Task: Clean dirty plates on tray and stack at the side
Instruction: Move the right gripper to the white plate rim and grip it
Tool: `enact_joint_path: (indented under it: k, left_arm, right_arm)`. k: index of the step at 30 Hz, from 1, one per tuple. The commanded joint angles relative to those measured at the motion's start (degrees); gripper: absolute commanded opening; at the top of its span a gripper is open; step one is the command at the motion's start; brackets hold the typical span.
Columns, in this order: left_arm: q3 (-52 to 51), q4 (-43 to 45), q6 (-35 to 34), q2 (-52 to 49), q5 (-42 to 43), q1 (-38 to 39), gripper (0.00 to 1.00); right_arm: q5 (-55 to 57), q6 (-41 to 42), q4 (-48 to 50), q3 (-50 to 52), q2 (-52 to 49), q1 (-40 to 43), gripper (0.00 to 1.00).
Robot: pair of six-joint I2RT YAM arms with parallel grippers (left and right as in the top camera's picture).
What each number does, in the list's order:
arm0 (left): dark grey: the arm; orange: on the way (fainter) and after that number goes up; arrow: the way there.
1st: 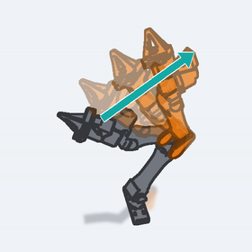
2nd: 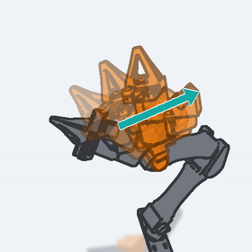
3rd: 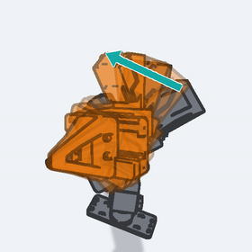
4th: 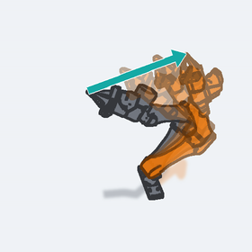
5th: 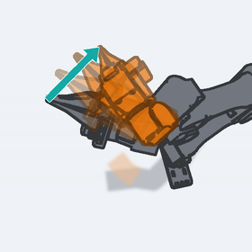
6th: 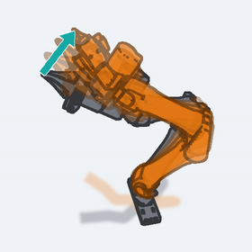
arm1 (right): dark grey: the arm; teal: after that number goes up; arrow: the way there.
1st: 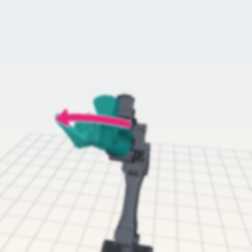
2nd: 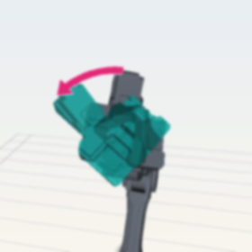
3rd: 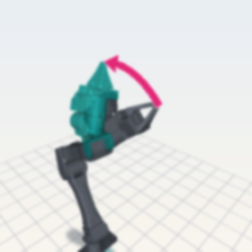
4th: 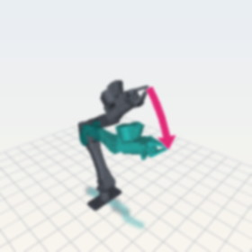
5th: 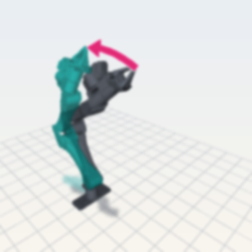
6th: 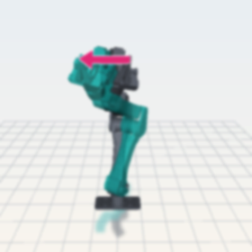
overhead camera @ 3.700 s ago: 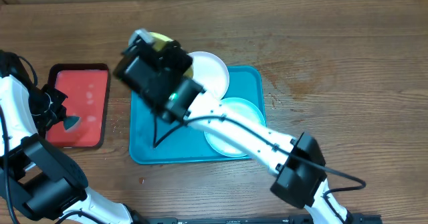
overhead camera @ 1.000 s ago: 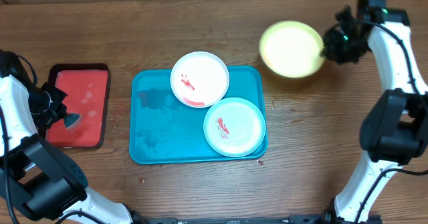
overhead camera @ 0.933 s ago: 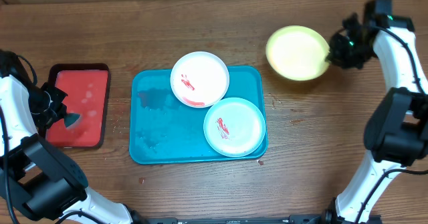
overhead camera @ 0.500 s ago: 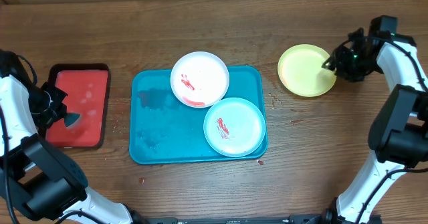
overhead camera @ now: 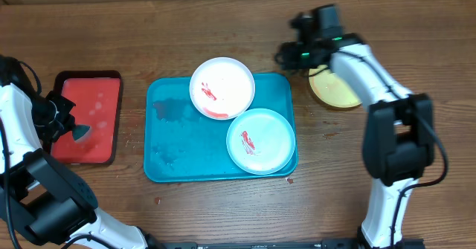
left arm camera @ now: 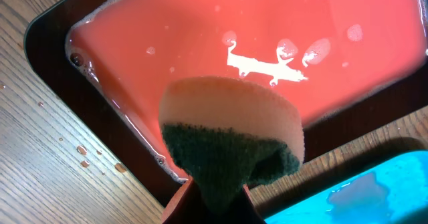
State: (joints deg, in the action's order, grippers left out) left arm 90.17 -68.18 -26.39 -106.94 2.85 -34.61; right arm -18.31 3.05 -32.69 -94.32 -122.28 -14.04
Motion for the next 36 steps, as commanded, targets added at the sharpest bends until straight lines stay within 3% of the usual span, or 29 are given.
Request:
enact_joint_path:
  k: [1,9,12,21,24,28,31,36]
  left_arm:
    - [1.0,-0.1,1.1,-0.2,0.9,0.3,0.04]
    - [1.0,-0.3,1.2,-0.2,1.3,0.5,0.04]
    - [1.0,-0.2,1.1,-0.2,1.3,0.6,0.04]
    - [1.0,-0.1,1.1,-0.2,1.3,0.6,0.04]
    - [1.0,-0.1,1.2,-0.2,1.3,0.6,0.04]
    - [1.0,-0.1,1.2,-0.2,1.3,0.6,0.04]
    - [1.0,0.2,1.1,-0.2,1.3,0.6,0.04]
    - [1.0,-0.1,1.2,-0.2,2.2,0.6,0.04]
  right_arm:
    - [14.8,-0.6,4.9,0.1,0.7,-6.8,0.55]
    - [16.3,-3.5,9.7,0.1,-2.9,-12.2,0.53]
    - [16.3,-3.5,9.5,0.1,-3.9,-12.4,0.47]
    - [12.7,-3.5,6.8,0.1,-5.9,-12.9,0.47]
    - [12.7,-3.5,6.4,0.1,-5.9,-13.2,0.36]
    - [12.7,-3.5,5.6,-0.3,-5.9,-13.5,0.13]
    - [12.6,-3.5,2.6,-1.9,-5.7,-14.8,0.04]
    - [12.6,-2.5,-1.8,-3.2,-5.7,-18.3,0.04]
